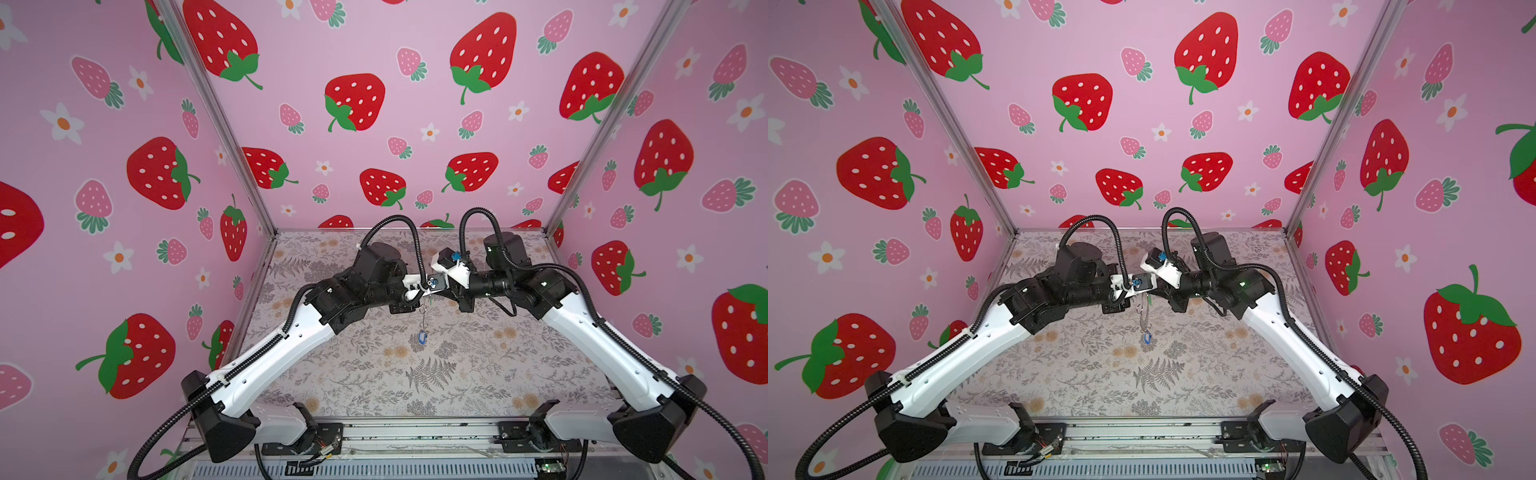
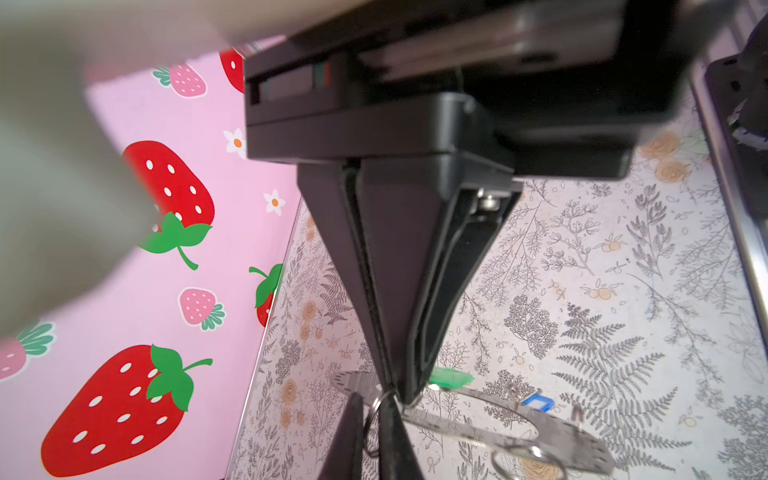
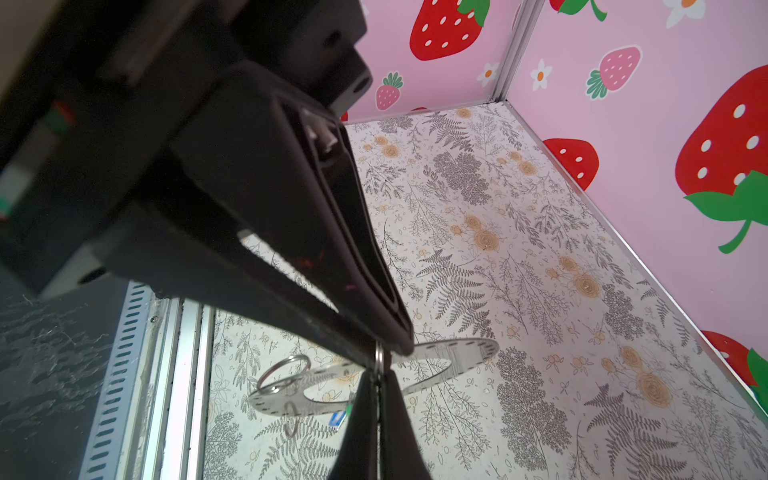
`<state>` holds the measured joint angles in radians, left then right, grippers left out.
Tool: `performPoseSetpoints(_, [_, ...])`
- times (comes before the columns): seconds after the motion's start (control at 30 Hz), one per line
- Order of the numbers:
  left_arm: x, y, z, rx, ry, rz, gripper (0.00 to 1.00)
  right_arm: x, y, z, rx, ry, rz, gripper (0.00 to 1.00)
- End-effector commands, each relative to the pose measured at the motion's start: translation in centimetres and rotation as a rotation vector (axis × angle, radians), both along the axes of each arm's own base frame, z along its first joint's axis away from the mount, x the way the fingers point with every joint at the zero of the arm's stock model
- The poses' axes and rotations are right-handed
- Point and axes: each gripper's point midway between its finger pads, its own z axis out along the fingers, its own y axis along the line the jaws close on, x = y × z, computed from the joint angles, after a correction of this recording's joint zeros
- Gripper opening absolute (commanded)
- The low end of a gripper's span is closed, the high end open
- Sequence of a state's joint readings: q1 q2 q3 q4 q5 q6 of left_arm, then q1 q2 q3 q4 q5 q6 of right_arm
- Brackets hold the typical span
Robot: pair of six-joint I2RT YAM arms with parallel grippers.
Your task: Put the keys on the keyring
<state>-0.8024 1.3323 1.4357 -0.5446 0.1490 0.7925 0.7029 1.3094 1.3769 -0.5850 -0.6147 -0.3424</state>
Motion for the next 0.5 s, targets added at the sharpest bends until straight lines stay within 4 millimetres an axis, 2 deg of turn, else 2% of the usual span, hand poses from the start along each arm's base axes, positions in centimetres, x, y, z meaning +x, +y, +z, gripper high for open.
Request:
performPoseSetpoints(0.0, [-0.3,-0.4,0.8,0.001,-0.012,-0.032,0.08,-1.0,0.2,2.2,0.062,-0.065,0.048,0.02])
performPoseSetpoints(0.1, [-0.4,-0.5,0.7,0.001,-0.009,-0.038,0.0,-0.8,0.1,2.3,0.068,-0.08,0.033,0.04])
performPoseSetpoints(0.2, [-0.6,-0.5,1.1,-0.016,-0.005,-0.038,0.0,-0.2,-0.4,2.2,0.065,-0.114,-0.015,0.23])
performPoseSetpoints(0.23, [-0.6,-0.4,1.2,-0.027,-0.002,-0.035,0.0,0.0,-0.6,2.2,0.066,-0.128,-0.03,0.27])
performPoseSetpoints(0.3, [-0.6,-0.3,2.0,-0.076,0.007,-0.03,0.0,0.4,-1.2,2.3,0.074,-0.16,-0.074,0.33])
performPoseSetpoints(0.47, [-0.6,0.0,4.6,-0.267,0.039,-0.014,0.0,0.5,-1.8,2.4,0.128,-0.174,-0.111,0.4])
